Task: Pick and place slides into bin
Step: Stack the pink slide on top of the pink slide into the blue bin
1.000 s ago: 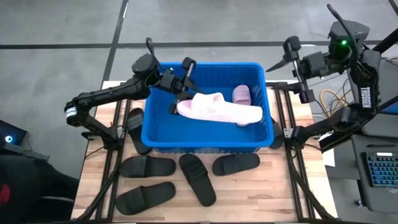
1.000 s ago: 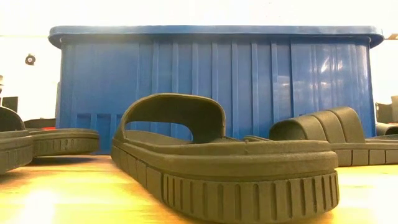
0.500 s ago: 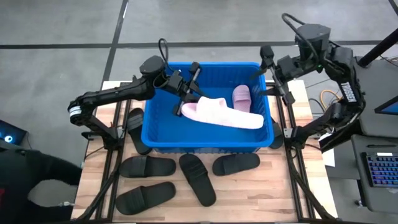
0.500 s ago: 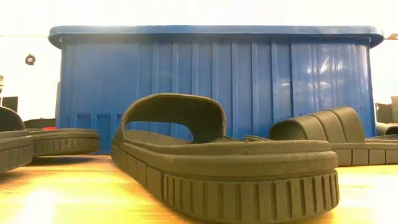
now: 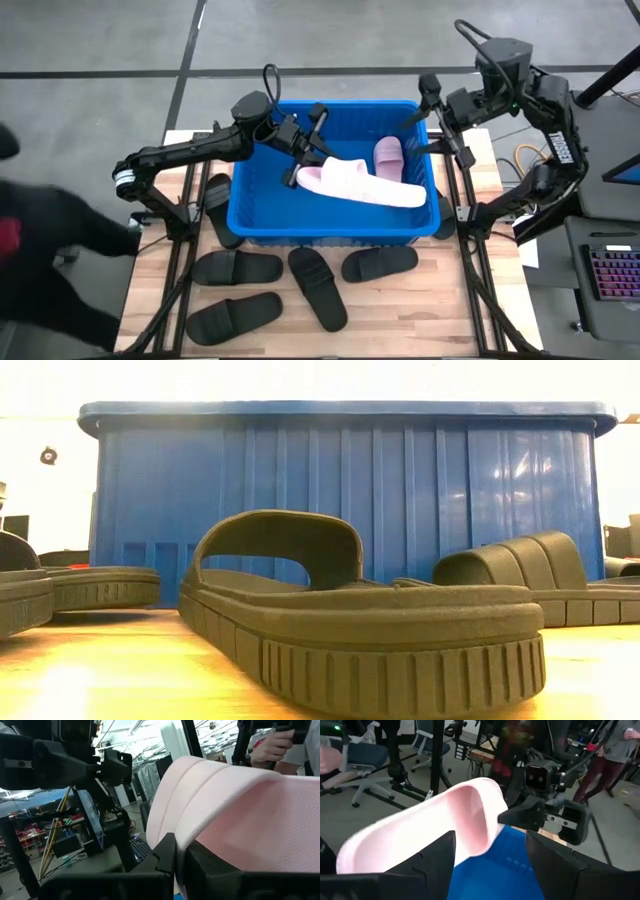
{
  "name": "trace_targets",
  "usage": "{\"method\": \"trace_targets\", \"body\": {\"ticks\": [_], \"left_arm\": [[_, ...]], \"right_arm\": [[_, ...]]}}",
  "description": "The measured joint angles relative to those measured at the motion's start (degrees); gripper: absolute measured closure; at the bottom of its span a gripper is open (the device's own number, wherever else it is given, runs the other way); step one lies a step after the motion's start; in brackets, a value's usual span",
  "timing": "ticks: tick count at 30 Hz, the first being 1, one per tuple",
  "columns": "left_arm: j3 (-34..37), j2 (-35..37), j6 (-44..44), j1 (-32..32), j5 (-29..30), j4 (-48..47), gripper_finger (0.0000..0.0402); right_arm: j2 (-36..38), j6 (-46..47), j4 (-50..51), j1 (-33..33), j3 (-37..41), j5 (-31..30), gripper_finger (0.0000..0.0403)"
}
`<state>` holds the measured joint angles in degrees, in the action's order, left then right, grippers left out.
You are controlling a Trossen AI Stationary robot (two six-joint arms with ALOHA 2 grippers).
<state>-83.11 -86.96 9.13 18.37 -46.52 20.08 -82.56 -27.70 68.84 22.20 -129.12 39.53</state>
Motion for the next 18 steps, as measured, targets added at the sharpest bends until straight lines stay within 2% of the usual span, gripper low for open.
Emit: {"method": "trace_targets", "body": {"ticks": [18], "left_arm": [[0.0, 0.0, -1.4, 0.0, 0.0, -0.1, 0.0401]], "right_arm": [[-7.1, -1.9, 0.6, -1.0, 0.0, 0.5, 0.0172]]}}
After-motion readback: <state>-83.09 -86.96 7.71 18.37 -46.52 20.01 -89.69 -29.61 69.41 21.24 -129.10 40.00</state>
